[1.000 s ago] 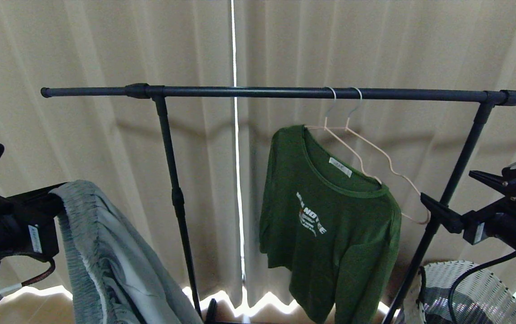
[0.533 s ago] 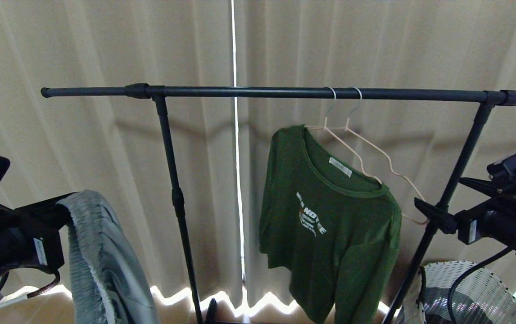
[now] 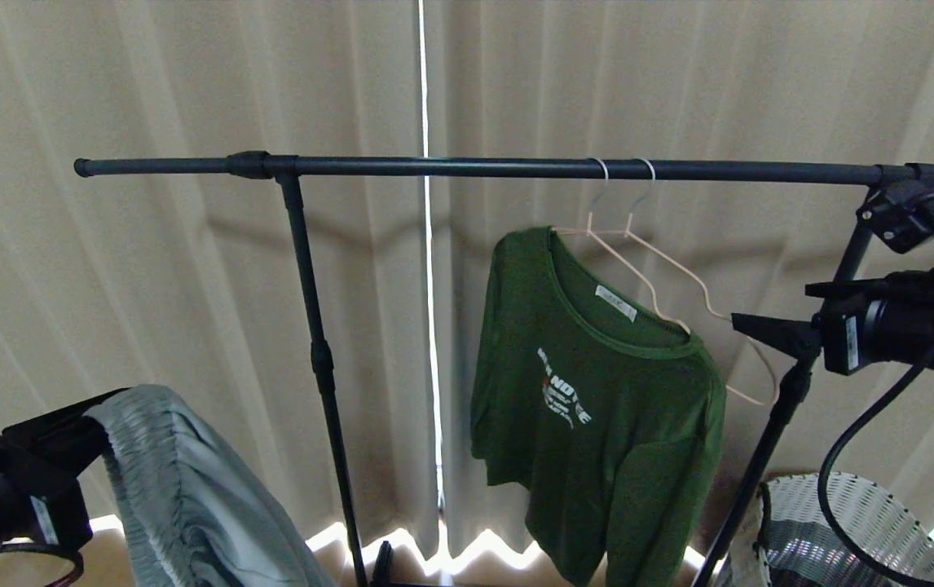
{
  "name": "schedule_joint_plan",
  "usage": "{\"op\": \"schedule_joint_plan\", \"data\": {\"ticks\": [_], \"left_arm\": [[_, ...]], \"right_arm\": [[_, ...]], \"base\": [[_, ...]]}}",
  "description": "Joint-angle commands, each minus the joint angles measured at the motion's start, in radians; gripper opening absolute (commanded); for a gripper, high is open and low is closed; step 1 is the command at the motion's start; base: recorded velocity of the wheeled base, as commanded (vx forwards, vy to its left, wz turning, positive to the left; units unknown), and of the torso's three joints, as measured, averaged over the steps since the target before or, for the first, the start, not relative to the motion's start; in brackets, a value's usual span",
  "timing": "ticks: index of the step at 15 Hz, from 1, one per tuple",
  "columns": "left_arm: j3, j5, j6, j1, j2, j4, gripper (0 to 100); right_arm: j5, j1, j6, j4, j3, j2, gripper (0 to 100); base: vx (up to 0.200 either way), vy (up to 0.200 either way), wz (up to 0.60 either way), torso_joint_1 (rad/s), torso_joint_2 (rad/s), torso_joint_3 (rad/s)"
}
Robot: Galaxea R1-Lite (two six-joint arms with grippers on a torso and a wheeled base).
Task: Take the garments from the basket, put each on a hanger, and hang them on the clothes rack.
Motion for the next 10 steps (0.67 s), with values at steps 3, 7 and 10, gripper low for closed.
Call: {"op": "schedule_joint_plan", "data": {"ticks": [3, 7, 10], "left_arm": [[0.029, -0.004, -0.001, 0.004, -0.075, 0.001, 0], [0.015, -0.004, -0.027, 0.006, -0.061, -0.001, 0], [0.012, -0.004, -0.033, 0.007, -0.05, -0.002, 0]], "right_arm": [[-0.006, 0.051, 0.001, 0.241, -0.293, 0.169, 100], [-0.007, 0.051, 0.001, 0.246, -0.343, 0.259, 100], [-0.009, 0.041, 0.002, 0.241, -0.349, 0.293, 100]], "base": [[0.0, 0.0, 0.0, 0.0, 0.0, 0.0], [0.0, 0.0, 0.0, 0.0, 0.0, 0.0], [0.0, 0.0, 0.0, 0.0, 0.0, 0.0]]}}
